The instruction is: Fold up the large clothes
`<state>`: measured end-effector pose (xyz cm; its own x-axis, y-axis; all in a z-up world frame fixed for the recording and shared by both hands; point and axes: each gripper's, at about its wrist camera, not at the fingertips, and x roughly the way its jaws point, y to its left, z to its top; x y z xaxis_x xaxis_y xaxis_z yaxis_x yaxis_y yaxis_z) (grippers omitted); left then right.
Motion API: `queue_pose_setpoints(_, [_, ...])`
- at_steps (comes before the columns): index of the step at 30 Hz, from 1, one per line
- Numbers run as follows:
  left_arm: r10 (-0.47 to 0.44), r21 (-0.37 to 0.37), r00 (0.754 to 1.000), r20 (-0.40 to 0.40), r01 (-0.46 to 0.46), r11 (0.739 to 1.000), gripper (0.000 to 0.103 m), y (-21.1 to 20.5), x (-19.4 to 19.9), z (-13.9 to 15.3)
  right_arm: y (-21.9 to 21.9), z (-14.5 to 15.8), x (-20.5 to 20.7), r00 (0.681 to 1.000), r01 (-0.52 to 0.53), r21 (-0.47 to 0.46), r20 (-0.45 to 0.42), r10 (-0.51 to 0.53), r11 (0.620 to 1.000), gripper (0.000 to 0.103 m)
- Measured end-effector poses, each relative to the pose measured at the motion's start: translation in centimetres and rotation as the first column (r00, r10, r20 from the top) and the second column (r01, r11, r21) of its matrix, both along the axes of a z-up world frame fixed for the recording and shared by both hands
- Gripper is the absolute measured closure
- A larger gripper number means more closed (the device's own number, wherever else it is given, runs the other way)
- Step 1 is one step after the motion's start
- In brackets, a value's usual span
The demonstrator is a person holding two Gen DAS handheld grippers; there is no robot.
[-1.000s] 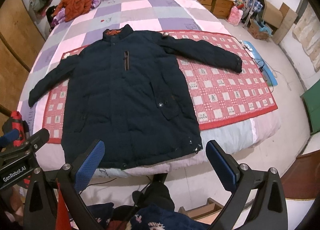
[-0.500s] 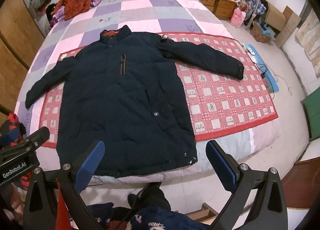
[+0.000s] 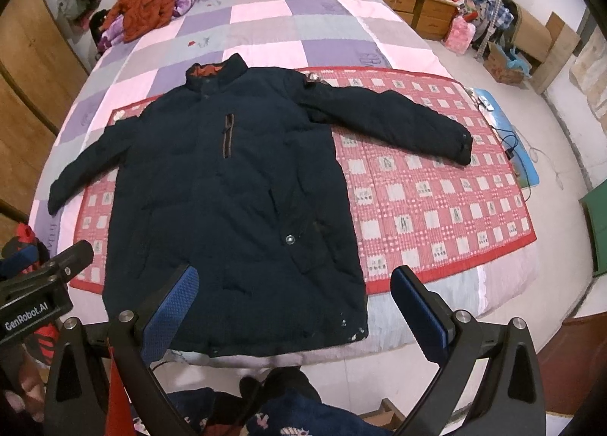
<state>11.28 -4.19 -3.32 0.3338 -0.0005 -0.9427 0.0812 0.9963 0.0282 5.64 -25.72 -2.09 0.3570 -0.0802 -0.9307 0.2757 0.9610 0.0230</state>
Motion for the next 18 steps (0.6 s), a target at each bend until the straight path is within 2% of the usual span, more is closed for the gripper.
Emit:
queue_pose_setpoints(9, [0.075,0.024,0.996,-0.044,-0.074,0.997,0.001,1.5,2.4,-5.2,-3.7,-5.4,3.1,0.998,0.023,0.009,-0.066,-0.022,1.000,0.000])
queue_pose_setpoints(18, [0.135,0.079,0.990,-0.051,-0.131,0.988,0.001,7.3,5.8,-13.3,-4.2,-11.8,6.1,0.998,-0.018,-0.090,-0.054,0.013,0.996,0.000])
